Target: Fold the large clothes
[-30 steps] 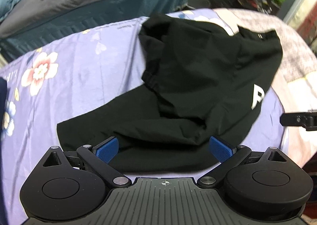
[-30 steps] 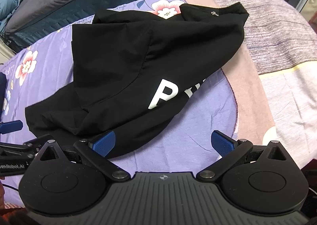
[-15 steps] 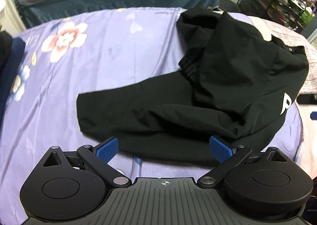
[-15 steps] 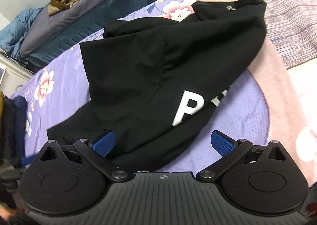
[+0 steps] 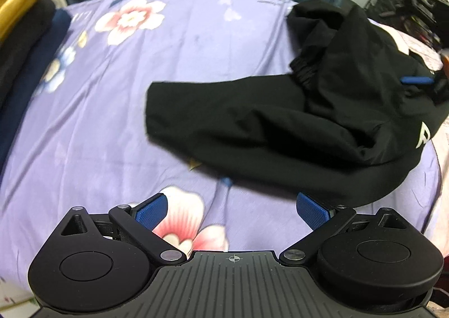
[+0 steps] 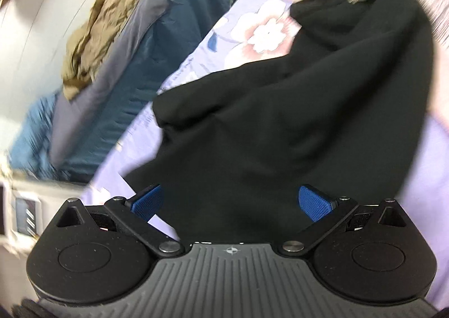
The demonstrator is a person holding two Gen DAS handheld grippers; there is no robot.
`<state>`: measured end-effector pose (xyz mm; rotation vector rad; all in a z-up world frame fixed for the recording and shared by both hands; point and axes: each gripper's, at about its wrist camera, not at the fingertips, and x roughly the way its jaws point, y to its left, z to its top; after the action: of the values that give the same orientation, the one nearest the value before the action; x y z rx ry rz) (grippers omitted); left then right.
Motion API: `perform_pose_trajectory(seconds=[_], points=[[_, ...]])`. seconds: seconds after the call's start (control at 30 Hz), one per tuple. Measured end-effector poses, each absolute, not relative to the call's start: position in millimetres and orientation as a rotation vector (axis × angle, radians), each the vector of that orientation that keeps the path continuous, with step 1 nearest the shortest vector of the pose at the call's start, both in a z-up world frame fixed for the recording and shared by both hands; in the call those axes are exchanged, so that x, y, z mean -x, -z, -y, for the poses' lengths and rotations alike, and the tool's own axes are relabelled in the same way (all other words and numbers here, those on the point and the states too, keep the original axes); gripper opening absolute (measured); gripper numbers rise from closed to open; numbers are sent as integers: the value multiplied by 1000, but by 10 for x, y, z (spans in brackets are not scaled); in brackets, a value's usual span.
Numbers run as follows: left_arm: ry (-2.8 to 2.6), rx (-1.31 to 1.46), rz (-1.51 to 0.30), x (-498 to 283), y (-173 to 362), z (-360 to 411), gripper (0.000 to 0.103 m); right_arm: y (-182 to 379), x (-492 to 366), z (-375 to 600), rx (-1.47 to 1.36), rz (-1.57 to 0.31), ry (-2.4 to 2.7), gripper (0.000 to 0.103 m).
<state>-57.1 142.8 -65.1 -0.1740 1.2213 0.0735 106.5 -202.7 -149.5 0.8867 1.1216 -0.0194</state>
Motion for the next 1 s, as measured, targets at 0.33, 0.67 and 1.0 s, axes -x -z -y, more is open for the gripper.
perform_pose_trajectory(seconds=[0.33,0.67,1.0], points=[[-81,224,-1214,738,642,-1676,103,2053,-1309,1783,-980,-1221,308,76],[105,144,-1207,486,692,-1675,103,1884,-346,2374,-922,-1155,261,8],[77,204,-1165,710,612,-1893,103,1490,-1017,1641,-915,-1102,129,101]])
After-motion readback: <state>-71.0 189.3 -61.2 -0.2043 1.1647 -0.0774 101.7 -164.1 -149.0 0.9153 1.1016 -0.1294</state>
